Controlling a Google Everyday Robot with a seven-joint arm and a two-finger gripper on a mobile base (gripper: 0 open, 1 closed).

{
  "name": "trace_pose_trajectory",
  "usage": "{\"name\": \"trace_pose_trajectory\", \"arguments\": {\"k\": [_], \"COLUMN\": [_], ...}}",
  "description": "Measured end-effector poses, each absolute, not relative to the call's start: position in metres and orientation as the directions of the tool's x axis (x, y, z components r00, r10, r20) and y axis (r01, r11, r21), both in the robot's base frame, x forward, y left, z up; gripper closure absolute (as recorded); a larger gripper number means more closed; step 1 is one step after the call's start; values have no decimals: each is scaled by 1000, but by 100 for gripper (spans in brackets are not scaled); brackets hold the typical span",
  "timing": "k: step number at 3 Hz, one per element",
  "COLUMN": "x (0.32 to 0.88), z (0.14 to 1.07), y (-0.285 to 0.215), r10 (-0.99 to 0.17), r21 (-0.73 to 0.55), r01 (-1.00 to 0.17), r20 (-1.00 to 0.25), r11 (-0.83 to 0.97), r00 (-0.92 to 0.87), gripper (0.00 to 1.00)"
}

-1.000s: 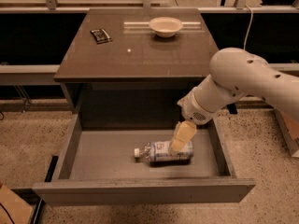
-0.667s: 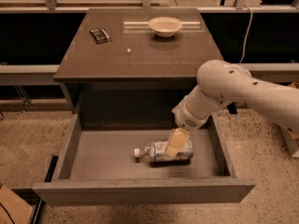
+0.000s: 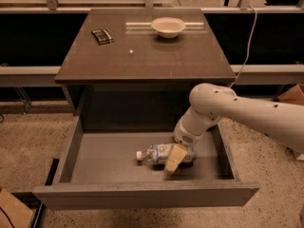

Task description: Pick blue plastic bottle from top drawer and place on counter

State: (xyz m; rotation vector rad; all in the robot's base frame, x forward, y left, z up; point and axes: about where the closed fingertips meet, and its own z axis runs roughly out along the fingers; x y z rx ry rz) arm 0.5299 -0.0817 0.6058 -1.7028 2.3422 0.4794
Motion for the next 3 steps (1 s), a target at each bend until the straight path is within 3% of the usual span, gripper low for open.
{"name": "trace_pose_trajectory", "arguments": {"k": [1, 3], "x": [528, 523], "z": [602, 639], "y": [-88, -87], "r10": [-859, -836], "r21": [156, 101], "r01": [-934, -939], "r20": [-367, -431], "r11": [322, 328], "r00": [-357, -338], "gripper": [19, 65]}}
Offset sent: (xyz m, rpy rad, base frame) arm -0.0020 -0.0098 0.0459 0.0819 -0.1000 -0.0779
